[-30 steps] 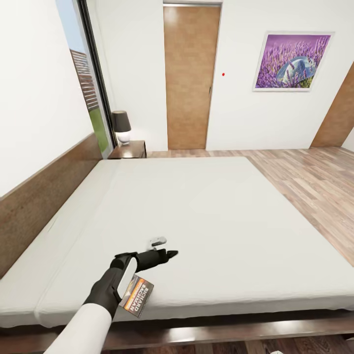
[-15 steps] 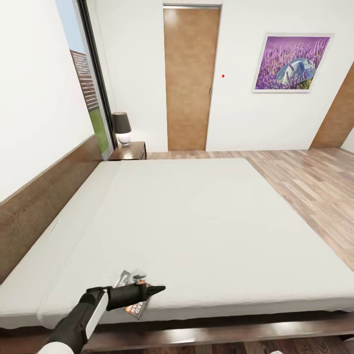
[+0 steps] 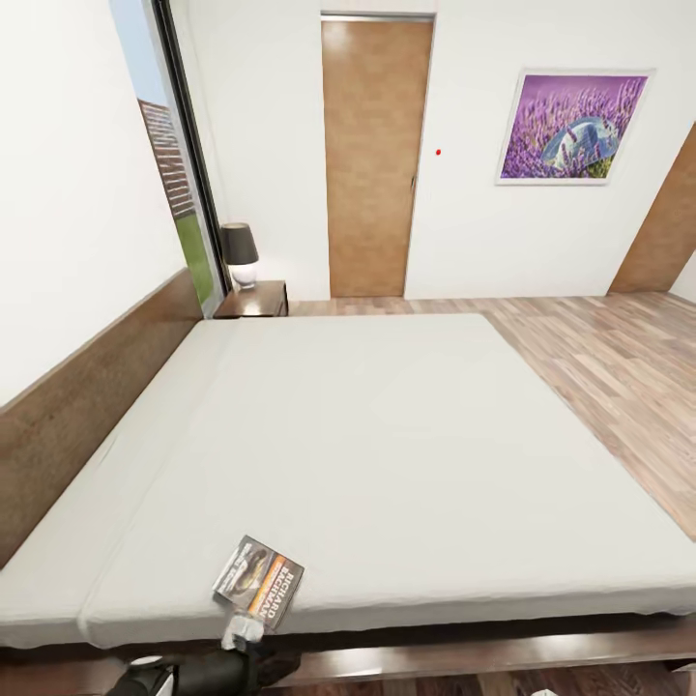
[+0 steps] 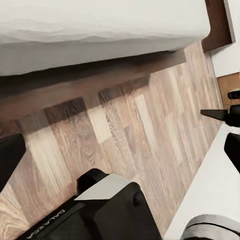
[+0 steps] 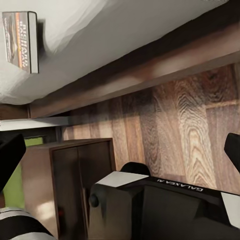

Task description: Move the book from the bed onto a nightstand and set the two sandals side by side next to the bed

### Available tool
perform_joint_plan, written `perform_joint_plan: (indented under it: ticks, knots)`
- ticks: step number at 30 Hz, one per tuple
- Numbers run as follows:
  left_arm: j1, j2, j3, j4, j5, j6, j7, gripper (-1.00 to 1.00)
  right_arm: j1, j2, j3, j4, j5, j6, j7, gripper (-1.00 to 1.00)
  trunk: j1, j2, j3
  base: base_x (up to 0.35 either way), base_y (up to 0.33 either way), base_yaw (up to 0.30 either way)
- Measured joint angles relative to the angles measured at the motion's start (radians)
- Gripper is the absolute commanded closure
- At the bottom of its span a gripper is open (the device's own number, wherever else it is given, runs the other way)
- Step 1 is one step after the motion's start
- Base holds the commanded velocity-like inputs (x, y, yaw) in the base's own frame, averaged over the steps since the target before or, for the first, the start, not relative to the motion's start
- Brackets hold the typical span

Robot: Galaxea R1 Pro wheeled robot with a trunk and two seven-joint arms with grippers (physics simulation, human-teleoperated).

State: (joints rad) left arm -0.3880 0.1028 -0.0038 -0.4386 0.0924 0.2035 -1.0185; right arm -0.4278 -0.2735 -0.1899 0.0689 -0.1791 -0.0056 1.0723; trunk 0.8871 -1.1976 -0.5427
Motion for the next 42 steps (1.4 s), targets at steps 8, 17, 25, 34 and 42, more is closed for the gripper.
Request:
perform_joint_plan:
  ticks: [8, 17, 25, 34, 42]
  knots:
    - [0.000, -0.015, -0.005, 0.122, -0.159, -0.131, -0.002, -1.00, 0.000, 0.000, 0.000, -0.001, 0.000, 0.000, -0.001, -1.00, -0.031, 0.056, 0.025, 0.000, 0.000, 0.000]
    - [0.000, -0.012, -0.004, 0.143, -0.179, -0.141, 0.080, -1.00, 0.000, 0.000, 0.000, 0.000, 0.000, 0.000, -0.003, -1.00, -0.065, 0.119, 0.053, 0.000, 0.000, 0.000]
    - [0.000, -0.064, -0.005, 0.180, -0.188, -0.138, 0.384, -1.00, 0.000, 0.000, 0.000, 0.000, 0.000, 0.000, -0.004, -1.00, -0.096, 0.175, 0.078, 0.000, 0.000, 0.000]
    - [0.000, -0.107, -0.008, 0.230, -0.183, -0.141, 0.486, -1.00, 0.000, 0.001, 0.000, -0.001, 0.000, 0.000, -0.001, -1.00, -0.115, 0.210, 0.094, 0.000, 0.000, 0.000]
    - [0.000, -0.117, -0.006, 0.233, -0.177, -0.142, 0.488, -1.00, 0.000, 0.002, 0.000, -0.001, 0.000, 0.000, 0.001, -1.00, -0.115, 0.210, 0.094, 0.000, 0.000, 0.049]
